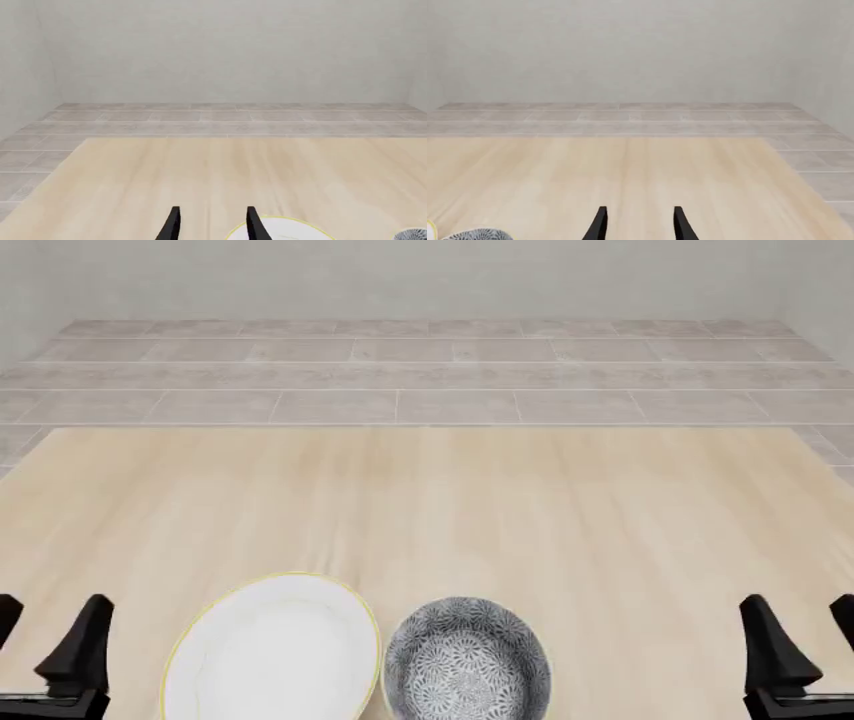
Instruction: Put the bowl on the plate.
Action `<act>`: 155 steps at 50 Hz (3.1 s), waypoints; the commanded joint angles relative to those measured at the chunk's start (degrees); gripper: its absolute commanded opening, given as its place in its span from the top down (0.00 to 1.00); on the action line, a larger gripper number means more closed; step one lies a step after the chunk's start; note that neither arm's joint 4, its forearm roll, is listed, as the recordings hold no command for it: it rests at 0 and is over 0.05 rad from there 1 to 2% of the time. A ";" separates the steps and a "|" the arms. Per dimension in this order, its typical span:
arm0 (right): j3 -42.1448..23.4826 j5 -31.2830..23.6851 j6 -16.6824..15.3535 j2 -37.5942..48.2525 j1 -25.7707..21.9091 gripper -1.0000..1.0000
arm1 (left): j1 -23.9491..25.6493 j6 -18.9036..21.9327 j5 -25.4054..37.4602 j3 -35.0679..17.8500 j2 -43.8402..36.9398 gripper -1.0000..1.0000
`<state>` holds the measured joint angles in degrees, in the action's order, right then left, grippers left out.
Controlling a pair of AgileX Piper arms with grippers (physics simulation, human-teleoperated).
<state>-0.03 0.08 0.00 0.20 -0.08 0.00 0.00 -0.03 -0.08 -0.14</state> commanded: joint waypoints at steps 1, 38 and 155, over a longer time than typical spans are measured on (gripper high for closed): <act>-0.02 0.26 0.45 0.64 -0.37 0.00 | 0.00 0.00 -0.07 -0.17 -0.29 0.00; -15.96 -5.80 -2.99 11.92 -4.02 0.00 | 0.00 0.00 -0.07 -0.17 -0.29 0.00; -25.87 -0.83 8.90 66.42 -33.02 0.00 | 0.00 0.00 -0.07 -0.17 -0.29 0.00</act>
<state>-26.82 -2.91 8.28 64.32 -32.26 0.00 0.00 -0.11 -0.25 -0.43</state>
